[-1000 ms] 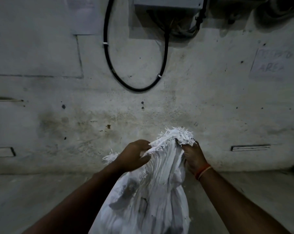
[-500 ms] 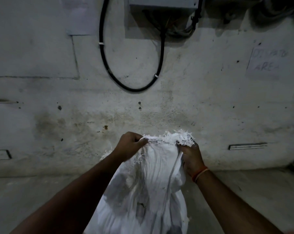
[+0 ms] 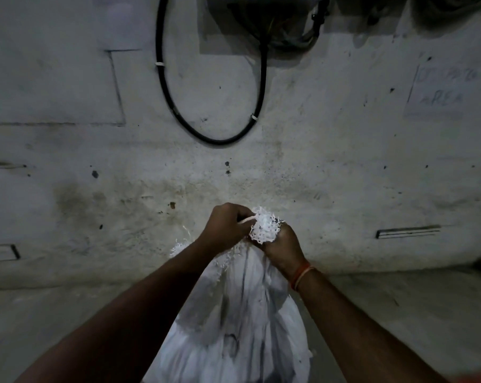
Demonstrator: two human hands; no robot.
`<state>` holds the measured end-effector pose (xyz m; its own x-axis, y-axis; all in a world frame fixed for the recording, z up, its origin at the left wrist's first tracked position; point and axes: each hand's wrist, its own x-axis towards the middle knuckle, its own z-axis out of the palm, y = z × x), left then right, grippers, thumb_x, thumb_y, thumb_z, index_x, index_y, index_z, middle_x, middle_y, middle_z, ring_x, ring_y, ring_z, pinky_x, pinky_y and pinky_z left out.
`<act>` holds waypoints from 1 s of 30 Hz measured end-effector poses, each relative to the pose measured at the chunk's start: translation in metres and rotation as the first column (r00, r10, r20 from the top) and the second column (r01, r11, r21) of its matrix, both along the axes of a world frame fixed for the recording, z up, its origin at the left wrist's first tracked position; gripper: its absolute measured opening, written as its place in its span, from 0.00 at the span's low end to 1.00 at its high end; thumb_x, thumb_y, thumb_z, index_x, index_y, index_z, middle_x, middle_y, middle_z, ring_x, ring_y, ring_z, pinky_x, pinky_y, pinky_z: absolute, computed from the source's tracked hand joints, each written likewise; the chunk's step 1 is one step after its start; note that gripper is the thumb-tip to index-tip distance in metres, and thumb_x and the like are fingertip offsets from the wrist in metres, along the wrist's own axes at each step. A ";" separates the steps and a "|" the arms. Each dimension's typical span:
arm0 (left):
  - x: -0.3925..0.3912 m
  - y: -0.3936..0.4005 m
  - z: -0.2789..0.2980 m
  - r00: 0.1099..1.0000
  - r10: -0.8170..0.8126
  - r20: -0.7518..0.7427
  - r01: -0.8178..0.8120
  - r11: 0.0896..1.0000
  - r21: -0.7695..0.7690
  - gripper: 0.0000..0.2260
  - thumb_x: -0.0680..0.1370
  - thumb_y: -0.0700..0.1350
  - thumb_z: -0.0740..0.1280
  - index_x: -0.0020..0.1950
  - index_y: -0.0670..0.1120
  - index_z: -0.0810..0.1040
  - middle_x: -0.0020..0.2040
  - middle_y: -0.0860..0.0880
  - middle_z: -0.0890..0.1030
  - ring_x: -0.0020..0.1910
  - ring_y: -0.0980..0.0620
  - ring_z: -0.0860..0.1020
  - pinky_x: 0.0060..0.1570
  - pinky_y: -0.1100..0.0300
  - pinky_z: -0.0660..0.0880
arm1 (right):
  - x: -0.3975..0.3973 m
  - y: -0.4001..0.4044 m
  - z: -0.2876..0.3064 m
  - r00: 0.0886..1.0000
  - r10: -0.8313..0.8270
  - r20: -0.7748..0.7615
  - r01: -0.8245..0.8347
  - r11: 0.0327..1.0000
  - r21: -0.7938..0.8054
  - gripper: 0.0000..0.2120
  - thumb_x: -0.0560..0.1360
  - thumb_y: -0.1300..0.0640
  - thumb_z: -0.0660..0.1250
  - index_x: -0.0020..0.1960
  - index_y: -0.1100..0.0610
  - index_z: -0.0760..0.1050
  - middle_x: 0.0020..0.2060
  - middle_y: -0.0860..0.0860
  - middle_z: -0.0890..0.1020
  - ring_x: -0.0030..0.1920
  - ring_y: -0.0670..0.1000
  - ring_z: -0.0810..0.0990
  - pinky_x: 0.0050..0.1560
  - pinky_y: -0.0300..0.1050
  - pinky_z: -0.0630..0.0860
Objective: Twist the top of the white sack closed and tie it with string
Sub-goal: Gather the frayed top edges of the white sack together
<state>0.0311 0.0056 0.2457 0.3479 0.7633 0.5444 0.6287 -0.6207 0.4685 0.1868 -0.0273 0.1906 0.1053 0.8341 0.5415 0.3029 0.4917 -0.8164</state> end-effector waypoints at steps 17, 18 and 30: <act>-0.041 0.000 -0.045 0.998 -0.045 -0.044 0.048 0.995 0.085 0.07 0.70 0.51 0.73 0.46 0.52 0.84 0.45 0.54 0.83 0.45 0.55 0.80 0.46 0.60 0.75 | 0.015 0.007 -0.022 0.962 0.054 -0.268 -0.056 0.998 0.000 0.11 0.76 0.70 0.66 0.56 0.62 0.81 0.53 0.50 0.86 0.56 0.47 0.83 0.58 0.38 0.77; -0.042 -0.001 -0.043 0.999 -0.050 0.000 0.050 0.997 0.064 0.07 0.70 0.50 0.73 0.46 0.51 0.84 0.45 0.55 0.83 0.45 0.56 0.81 0.46 0.62 0.75 | 0.015 0.008 -0.023 0.969 0.068 -0.237 -0.066 0.998 0.019 0.11 0.77 0.69 0.66 0.57 0.64 0.80 0.55 0.53 0.85 0.57 0.48 0.83 0.59 0.38 0.76; -0.025 0.003 -0.009 0.992 -0.117 0.036 0.120 0.988 -0.095 0.18 0.71 0.31 0.63 0.46 0.51 0.85 0.47 0.59 0.82 0.46 0.71 0.77 0.48 0.83 0.66 | 0.001 0.009 -0.012 0.951 0.265 -0.157 -0.283 0.954 -0.101 0.26 0.66 0.60 0.81 0.61 0.59 0.79 0.57 0.54 0.85 0.59 0.54 0.83 0.62 0.50 0.79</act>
<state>0.0061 0.0081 0.2366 0.4234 0.7672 0.4817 0.5376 -0.6408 0.5480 0.1878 -0.0188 0.1784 -0.0691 0.8996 0.4312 0.0485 0.4347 -0.8993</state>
